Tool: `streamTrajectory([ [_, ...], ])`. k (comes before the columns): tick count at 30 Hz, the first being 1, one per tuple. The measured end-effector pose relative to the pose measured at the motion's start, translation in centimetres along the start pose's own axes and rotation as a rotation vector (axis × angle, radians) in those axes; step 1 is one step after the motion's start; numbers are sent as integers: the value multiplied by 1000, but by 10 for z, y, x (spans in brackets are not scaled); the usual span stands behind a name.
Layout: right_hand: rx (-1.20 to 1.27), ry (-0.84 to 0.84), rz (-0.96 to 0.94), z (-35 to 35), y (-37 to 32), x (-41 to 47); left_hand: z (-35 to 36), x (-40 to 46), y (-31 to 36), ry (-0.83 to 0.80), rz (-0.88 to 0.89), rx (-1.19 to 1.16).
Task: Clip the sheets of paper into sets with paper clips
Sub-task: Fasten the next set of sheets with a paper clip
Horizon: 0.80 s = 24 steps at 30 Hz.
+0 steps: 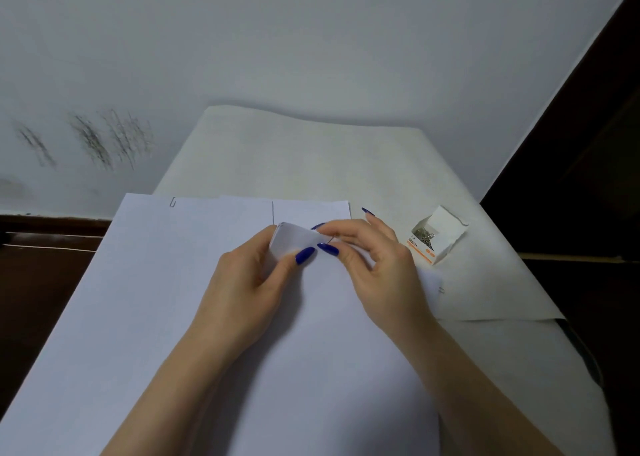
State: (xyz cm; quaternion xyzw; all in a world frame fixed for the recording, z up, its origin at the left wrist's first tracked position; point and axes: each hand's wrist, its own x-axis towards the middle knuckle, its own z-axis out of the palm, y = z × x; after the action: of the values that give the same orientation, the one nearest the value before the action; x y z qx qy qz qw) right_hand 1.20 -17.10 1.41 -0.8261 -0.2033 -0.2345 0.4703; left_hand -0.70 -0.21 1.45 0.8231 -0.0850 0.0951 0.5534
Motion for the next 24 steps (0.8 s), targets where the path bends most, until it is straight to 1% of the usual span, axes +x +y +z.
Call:
streamTrajectory([
  [2,-96,-7,-76,0,1,0,0,0,0,-1,0,-2],
  [4,-162,-12,-110,-1,1,0,0,0,0,0,2,-2],
  [12,-387,-16,-181,-2,-1,0,0,0,0,0,11,11],
  [17,-554,-87,-230,-7,-1,2,0,-1,-1,0,24,32],
  [19,-525,-81,-238,-6,0,1,1,0,-1,6,19,34],
  [22,-245,-75,-109,-2,-4,-1,0,0,0,19,17,16],
  [24,-134,-78,-39,2,-5,-3,-1,0,0,29,16,0],
])
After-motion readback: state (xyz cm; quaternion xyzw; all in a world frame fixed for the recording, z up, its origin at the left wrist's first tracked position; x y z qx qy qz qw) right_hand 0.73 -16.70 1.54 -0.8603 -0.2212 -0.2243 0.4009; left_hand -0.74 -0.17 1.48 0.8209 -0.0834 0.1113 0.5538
